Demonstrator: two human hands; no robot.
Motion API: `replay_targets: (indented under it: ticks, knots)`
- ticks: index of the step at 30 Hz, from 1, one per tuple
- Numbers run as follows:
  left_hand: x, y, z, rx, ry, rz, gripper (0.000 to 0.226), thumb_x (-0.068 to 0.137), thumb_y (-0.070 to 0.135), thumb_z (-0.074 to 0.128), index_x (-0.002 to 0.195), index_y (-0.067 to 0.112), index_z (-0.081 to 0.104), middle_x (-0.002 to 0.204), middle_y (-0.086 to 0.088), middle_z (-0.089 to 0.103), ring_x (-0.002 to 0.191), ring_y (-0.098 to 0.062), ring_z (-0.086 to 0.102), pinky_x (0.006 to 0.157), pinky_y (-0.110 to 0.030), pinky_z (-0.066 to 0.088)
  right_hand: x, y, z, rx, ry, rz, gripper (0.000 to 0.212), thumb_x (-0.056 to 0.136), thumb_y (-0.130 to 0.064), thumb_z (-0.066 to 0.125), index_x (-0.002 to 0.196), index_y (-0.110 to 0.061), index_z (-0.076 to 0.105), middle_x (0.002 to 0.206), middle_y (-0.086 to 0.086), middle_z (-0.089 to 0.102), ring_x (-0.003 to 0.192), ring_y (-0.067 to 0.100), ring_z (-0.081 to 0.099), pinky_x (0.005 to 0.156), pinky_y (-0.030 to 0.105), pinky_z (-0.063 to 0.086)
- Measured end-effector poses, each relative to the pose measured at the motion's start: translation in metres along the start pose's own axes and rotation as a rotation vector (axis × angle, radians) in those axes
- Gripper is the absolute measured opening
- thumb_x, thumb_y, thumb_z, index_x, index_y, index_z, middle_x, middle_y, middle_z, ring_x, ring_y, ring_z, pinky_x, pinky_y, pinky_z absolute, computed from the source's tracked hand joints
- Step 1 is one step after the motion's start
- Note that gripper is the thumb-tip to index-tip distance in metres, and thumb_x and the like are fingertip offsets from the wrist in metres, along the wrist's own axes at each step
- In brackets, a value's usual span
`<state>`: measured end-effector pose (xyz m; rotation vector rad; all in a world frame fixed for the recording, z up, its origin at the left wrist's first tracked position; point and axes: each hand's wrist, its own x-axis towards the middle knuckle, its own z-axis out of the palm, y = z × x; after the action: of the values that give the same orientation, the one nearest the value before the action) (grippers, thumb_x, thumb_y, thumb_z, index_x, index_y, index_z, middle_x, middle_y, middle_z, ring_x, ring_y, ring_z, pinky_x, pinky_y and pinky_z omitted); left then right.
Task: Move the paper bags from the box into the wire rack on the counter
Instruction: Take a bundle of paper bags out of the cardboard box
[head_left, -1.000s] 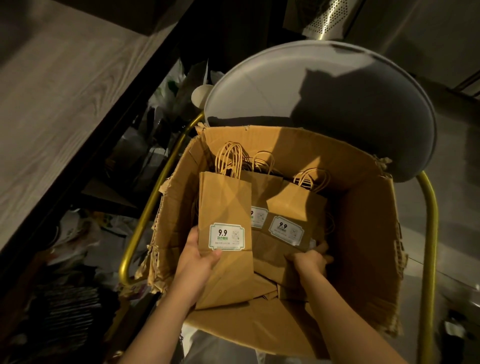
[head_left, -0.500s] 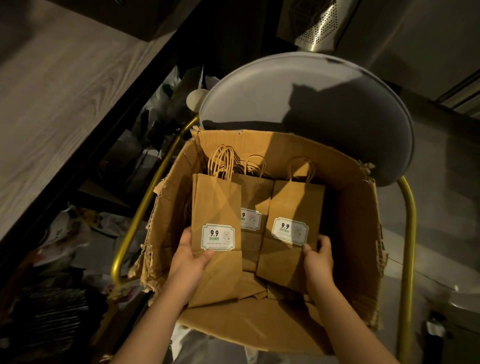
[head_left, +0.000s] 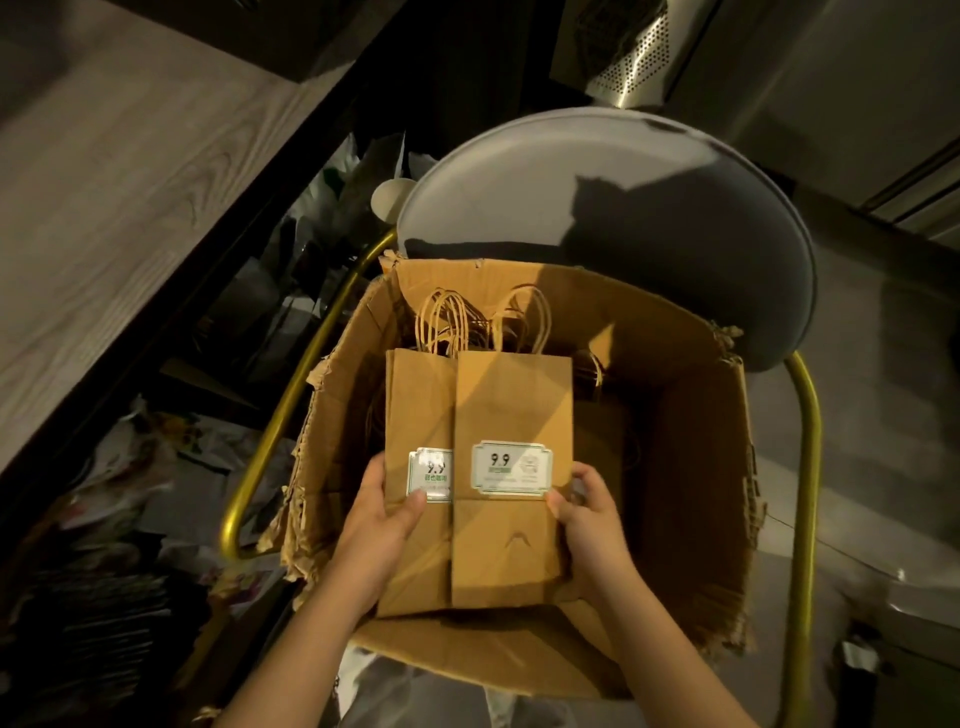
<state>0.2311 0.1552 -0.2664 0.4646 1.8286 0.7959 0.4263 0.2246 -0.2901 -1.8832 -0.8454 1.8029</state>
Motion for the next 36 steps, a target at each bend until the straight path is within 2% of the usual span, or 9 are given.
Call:
replay_targets:
  ticks: [4,7,9,13,16,20,23,27,36]
  knots:
    - [-0.002,0.001,-0.002,-0.067,-0.005,-0.010,0.049,0.089,0.029,0.063,0.131,0.040,0.038,0.117,0.014,0.058,0.109,-0.015,0.057,0.093,-0.042,0.049,0.004,0.007,0.025,0.008,-0.035,0.020,0.025,0.095,-0.004,0.055,0.100,-0.027,0.057,0.111,0.002,0.068,0.104,0.023,0.066,0.093,0.052,0.052]
    - [-0.002,0.001,-0.003,-0.140,-0.037,-0.041,0.068,0.075,0.023,0.076,0.129,0.037,0.038,0.112,0.011,0.062,0.101,-0.014,0.061,0.085,-0.040,0.053,0.000,0.011,0.041,0.013,-0.077,0.018,0.021,0.096,-0.004,0.053,0.106,-0.022,0.057,0.110,-0.001,0.070,0.105,0.018,0.065,0.092,0.042,0.054]
    - [-0.001,-0.001,-0.004,-0.136,-0.044,-0.052,0.078,0.068,0.020,0.082,0.130,0.038,0.038,0.114,0.008,0.063,0.103,-0.015,0.061,0.087,-0.043,0.053,-0.005,0.014,0.049,0.024,-0.134,0.009,0.022,0.096,-0.008,0.055,0.112,-0.023,0.057,0.112,-0.003,0.070,0.106,0.016,0.065,0.093,0.040,0.054]
    - [0.001,-0.007,-0.006,-0.128,-0.034,-0.020,0.072,0.075,0.009,0.077,0.124,0.043,0.037,0.114,0.012,0.061,0.104,-0.010,0.059,0.082,-0.033,0.051,-0.004,0.018,0.055,0.004,-0.195,-0.029,0.032,0.095,-0.012,0.057,0.122,-0.028,0.053,0.120,-0.005,0.067,0.111,0.011,0.063,0.092,0.030,0.054]
    - [0.002,-0.012,-0.004,-0.121,-0.022,0.003,0.068,0.079,0.004,0.072,0.126,0.041,0.039,0.116,0.010,0.062,0.108,-0.014,0.060,0.090,-0.040,0.051,0.001,0.022,0.055,-0.025,-0.227,-0.028,0.051,0.094,-0.017,0.061,0.139,-0.030,0.042,0.130,-0.004,0.062,0.120,0.011,0.057,0.099,0.033,0.050]
    - [0.002,-0.012,-0.001,-0.039,0.015,0.026,0.066,0.085,0.005,0.067,0.135,0.037,0.037,0.118,0.014,0.059,0.111,-0.012,0.056,0.097,-0.040,0.045,0.011,0.020,0.050,-0.103,-0.165,0.045,0.045,0.095,-0.020,0.059,0.135,-0.032,0.041,0.122,-0.002,0.064,0.104,0.010,0.062,0.082,0.023,0.052]
    - [0.003,-0.012,-0.002,-0.033,0.082,-0.011,0.067,0.088,0.004,0.062,0.139,0.036,0.034,0.115,0.015,0.055,0.111,-0.012,0.052,0.103,-0.043,0.041,0.024,0.021,0.042,-0.165,-0.054,0.120,0.046,0.096,-0.018,0.057,0.140,-0.023,0.043,0.139,0.002,0.052,0.121,0.021,0.053,0.102,0.037,0.046]
    - [0.007,-0.014,-0.003,-0.024,0.110,-0.043,0.069,0.090,0.006,0.060,0.142,0.040,0.029,0.119,0.016,0.051,0.116,-0.013,0.048,0.106,-0.047,0.039,0.040,0.021,0.034,-0.223,-0.004,0.264,0.059,0.094,-0.020,0.060,0.147,-0.021,0.034,0.145,0.006,0.045,0.131,0.030,0.044,0.107,0.042,0.037]
    - [0.007,-0.014,-0.004,-0.022,0.099,-0.058,0.070,0.090,0.010,0.061,0.142,0.042,0.027,0.124,0.017,0.048,0.118,-0.013,0.045,0.107,-0.048,0.037,0.061,0.020,0.041,-0.061,0.028,0.409,0.043,0.088,-0.016,0.067,0.128,-0.019,0.053,0.118,0.007,0.061,0.109,0.028,0.058,0.101,0.047,0.046]
